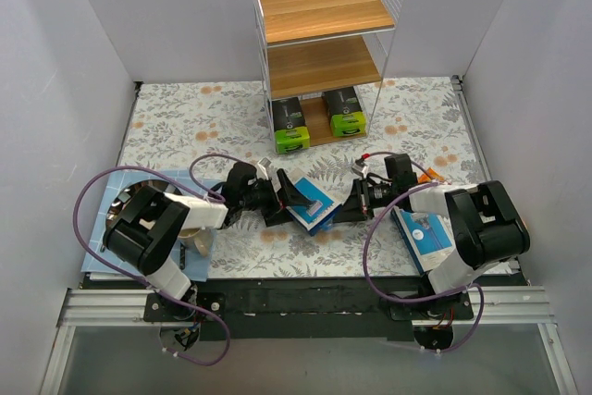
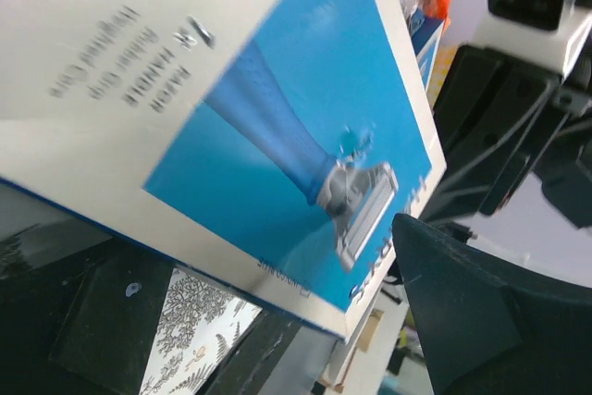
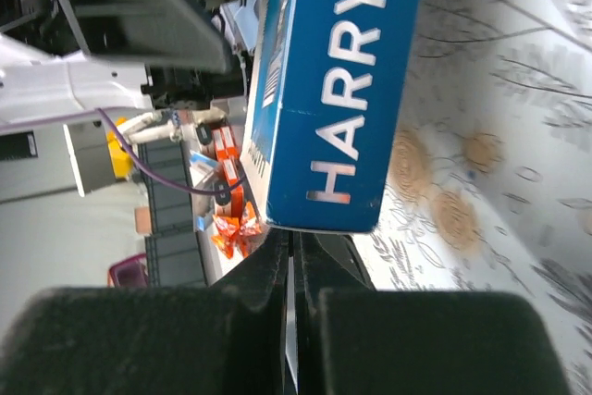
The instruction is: Place and organize the shaving razors onto the shelf
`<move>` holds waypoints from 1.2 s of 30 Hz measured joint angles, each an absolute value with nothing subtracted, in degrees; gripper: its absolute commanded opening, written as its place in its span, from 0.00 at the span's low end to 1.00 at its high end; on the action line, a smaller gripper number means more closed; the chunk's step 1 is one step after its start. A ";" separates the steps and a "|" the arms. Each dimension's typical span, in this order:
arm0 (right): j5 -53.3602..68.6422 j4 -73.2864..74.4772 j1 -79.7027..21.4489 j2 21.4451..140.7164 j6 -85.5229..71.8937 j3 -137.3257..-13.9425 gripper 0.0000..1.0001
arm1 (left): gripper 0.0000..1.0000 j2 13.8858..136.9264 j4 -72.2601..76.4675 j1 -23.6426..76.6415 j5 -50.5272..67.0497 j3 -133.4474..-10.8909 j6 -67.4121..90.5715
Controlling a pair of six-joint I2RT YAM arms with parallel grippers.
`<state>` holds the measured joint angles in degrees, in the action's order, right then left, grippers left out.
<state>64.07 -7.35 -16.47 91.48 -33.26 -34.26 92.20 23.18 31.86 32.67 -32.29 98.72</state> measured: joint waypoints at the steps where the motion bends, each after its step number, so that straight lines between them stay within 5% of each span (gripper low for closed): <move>1: 64.01 -7.70 -17.21 91.11 -33.47 -34.26 0.07 | 0.92 92.27 23.24 31.29 32.75 -32.32 99.66; 5: 63.99 -8.86 -18.85 90.19 -34.35 -34.24 0.11 | 0.83 93.14 23.79 30.22 32.77 -32.34 103.55; 16: 63.99 -14.04 -18.83 92.60 -40.62 -29.45 0.18 | 0.79 94.13 21.17 30.09 31.44 -35.59 112.88; 23: 64.25 -15.84 -19.46 96.62 -43.35 -32.64 0.21 | 0.51 94.13 16.62 30.09 28.08 -37.23 114.02; 29: 64.51 -19.27 -20.75 96.71 -44.64 -34.33 0.46 | 0.35 94.13 15.31 29.93 25.45 -37.26 114.43; 36: 64.66 -19.49 -18.50 94.61 -45.08 -32.62 0.69 | 0.31 93.65 19.62 28.82 26.33 -34.37 114.39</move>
